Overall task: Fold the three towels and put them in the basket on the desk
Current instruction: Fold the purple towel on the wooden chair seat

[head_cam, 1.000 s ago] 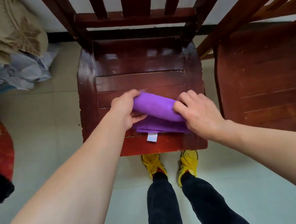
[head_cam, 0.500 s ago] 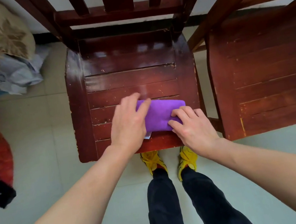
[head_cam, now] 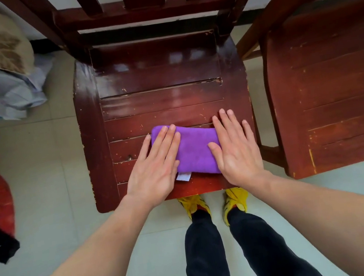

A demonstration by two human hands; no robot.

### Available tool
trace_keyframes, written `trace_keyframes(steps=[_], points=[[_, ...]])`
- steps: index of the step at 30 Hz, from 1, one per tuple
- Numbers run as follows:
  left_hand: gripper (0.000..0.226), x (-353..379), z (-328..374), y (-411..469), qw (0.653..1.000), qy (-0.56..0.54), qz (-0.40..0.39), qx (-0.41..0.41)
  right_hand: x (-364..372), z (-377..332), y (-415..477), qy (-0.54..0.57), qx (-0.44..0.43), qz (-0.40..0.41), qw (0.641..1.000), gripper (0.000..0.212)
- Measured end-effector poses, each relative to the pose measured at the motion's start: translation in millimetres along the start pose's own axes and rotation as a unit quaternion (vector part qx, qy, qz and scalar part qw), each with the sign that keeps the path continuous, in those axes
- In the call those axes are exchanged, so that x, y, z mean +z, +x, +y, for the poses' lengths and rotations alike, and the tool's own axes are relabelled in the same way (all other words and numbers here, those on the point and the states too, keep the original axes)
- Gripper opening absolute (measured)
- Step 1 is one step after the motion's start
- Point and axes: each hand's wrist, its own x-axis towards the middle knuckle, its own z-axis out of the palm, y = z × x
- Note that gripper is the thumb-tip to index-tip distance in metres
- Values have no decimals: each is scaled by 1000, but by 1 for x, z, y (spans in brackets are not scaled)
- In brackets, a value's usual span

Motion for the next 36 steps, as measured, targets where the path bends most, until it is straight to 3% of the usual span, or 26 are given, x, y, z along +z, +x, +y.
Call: trace_keyframes(steps=[10,14,17,22,32,36], points=[[65,-1,-4,4,1000,-15,-10,-15,0,3,4,-60,-13,-16,998,65],[64,-21,-12,-12,987,-72,12,-144,-30,-9,2,-64,-34,17,997,61],[53,-25,-24,-39,966,-126,51,-220,-41,-34,1,-58,-124,58,989,57],[51,-14,-44,-84,942,-155,42,-295,-9,-63,22,-121,-244,-19,962,63],[43,-18,-58,-111,924,-166,21,-343,-4,-69,30,-152,-227,-43,961,66],[48,-30,-58,-105,924,-177,37,-338,-7,-95,33,-156,-290,-56,943,64]])
